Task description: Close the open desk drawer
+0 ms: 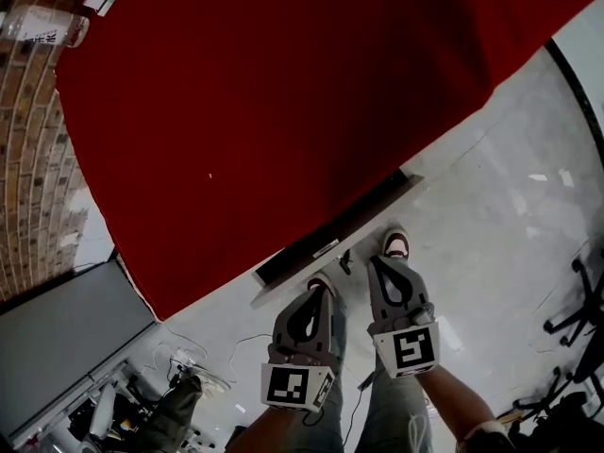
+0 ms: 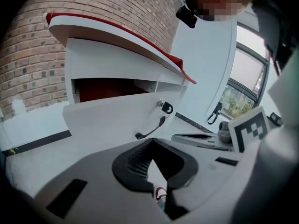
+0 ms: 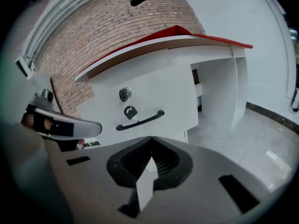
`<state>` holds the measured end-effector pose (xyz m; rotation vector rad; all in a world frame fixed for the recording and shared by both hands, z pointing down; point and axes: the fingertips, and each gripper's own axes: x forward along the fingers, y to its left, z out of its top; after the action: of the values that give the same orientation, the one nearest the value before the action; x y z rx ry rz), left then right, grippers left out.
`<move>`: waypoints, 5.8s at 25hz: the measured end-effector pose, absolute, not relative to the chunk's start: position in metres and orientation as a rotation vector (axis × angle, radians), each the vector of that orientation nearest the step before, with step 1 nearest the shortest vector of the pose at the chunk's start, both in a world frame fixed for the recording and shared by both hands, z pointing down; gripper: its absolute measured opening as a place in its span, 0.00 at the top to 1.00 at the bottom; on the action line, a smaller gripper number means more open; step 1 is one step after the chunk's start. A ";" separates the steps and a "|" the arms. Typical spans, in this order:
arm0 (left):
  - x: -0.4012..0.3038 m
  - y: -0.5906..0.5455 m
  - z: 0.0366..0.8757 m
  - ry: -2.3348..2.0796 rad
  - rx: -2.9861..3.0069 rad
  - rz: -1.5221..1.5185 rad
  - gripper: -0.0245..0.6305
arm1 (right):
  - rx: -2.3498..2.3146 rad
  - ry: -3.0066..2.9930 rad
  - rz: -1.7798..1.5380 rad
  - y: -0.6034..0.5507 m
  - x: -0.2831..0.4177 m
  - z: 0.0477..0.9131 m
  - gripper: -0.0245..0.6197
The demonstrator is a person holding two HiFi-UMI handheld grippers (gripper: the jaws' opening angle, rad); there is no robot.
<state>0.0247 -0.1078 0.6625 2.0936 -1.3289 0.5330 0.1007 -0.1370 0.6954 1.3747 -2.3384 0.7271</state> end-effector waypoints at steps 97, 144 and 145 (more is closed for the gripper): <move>0.004 -0.128 0.683 -1.324 2.033 0.551 0.96 | 1.122 -2.487 0.540 -0.251 0.008 0.731 0.96; 0.002 -0.138 0.687 -1.298 2.009 0.564 0.96 | 1.133 -2.469 0.571 -0.278 -0.006 0.734 0.96; 0.001 -0.137 0.688 -1.301 2.004 0.567 0.96 | 1.130 -2.468 0.573 -0.279 -0.007 0.734 0.96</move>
<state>0.0010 -0.1373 0.6880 2.0043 -1.3007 0.5668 -0.0068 -0.2786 0.7339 1.1299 -2.4676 0.5727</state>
